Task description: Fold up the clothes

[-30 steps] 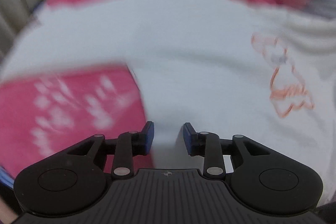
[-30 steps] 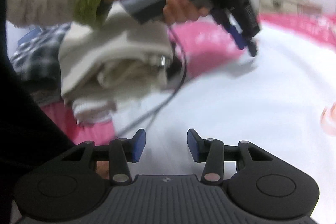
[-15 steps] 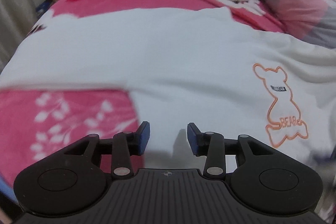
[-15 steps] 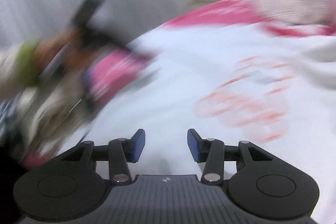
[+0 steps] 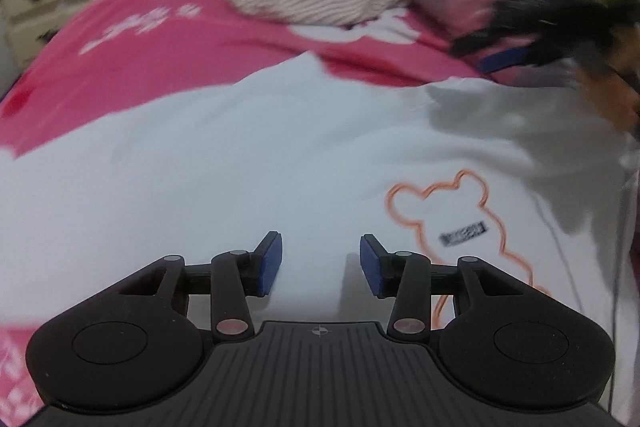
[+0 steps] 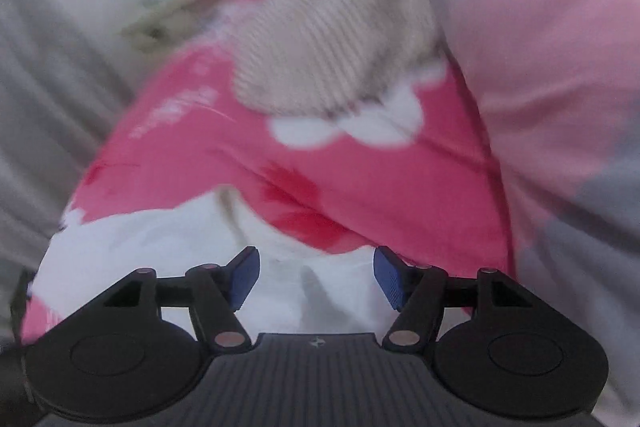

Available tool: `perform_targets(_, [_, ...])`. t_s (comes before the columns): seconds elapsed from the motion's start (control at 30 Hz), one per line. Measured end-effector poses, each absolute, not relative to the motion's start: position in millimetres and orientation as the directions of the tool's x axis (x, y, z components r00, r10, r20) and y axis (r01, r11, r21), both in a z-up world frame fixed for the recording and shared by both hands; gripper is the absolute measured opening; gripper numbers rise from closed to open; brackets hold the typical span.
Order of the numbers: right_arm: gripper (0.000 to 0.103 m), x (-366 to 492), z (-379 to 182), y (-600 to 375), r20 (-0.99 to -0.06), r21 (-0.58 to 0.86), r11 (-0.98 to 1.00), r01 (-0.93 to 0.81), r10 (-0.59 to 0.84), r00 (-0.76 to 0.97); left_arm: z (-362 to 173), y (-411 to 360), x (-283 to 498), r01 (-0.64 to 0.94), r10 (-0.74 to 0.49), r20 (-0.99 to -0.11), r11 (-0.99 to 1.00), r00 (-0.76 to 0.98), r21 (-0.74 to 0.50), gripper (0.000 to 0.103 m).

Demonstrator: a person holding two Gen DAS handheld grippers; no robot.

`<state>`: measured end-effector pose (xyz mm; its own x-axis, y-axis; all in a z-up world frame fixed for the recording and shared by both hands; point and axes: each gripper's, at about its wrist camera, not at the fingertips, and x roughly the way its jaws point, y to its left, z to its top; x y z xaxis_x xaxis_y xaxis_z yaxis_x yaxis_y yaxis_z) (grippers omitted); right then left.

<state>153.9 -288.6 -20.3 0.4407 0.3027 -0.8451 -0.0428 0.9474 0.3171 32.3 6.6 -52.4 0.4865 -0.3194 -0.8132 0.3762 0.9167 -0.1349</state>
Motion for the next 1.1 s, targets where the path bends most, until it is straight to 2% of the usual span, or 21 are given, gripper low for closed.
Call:
perform_targets(0.13, [0.072, 185, -56, -296, -0.917, 0.263, 0.964, 0.041, 0.236, 0.322, -64, -5, 38, 0.397, -0.355, -0.809, 0.903, 0.469, -0.167, 0.043])
perform_targets(0.23, [0.073, 188, -76, -305, -0.927, 0.309, 0.949, 0.070, 0.284, 0.244, -71, -11, 42, 0.404, -0.371, -0.813, 0.896, 0.450, -0.185, 0.043])
perform_targets(0.3, [0.069, 190, -80, -307, -0.930, 0.323, 0.945, 0.060, 0.304, 0.207, -73, -14, 45, 0.410, -0.374, -0.811, 0.893, 0.450, -0.184, 0.043])
perform_targets(0.33, [0.065, 192, -79, -307, -0.931, 0.321, 0.946, 0.039, 0.308, 0.196, -72, -15, 48, 0.411, -0.376, -0.807, 0.893, 0.456, -0.183, 0.043])
perform_targets(0.4, [0.042, 189, -72, -309, -0.932, 0.317, 0.949, 0.001, 0.311, 0.184, -72, -18, 53, 0.413, -0.379, -0.799, 0.892, 0.467, -0.182, 0.043])
perform_targets(0.5, [0.017, 185, -63, -313, -0.922, 0.342, 0.938, -0.057, 0.346, 0.174, -74, -24, 63, 0.404, -0.384, -0.786, 0.895, 0.485, -0.188, 0.043])
perform_targets(0.6, [0.009, 179, -52, -309, -0.902, 0.335, 0.934, -0.121, 0.355, 0.245, -81, -31, 71, 0.390, -0.385, -0.783, 0.899, 0.489, -0.199, 0.043])
perform_targets(0.7, [0.008, 169, -38, -304, -0.873, 0.281, 0.943, -0.179, 0.328, 0.362, -85, -34, 73, 0.377, -0.384, -0.773, 0.904, 0.505, -0.203, 0.043])
perform_targets(0.9, [0.007, 136, -36, -266, -0.751, -0.031, 0.948, -0.317, 0.187, 0.634, -88, -43, 71, 0.391, -0.360, -0.758, 0.908, 0.544, -0.151, 0.044])
perform_targets(0.97, [0.007, 131, -48, -261, -0.741, -0.099, 0.939, -0.330, 0.152, 0.655, -92, -45, 70, 0.395, -0.350, -0.762, 0.909, 0.545, -0.135, 0.044])
perform_targets(1.1, [0.007, 136, -84, -263, -0.785, -0.180, 0.932, -0.315, 0.057, 0.617, -96, -43, 65, 0.404, -0.356, -0.751, 0.906, 0.557, -0.129, 0.044])
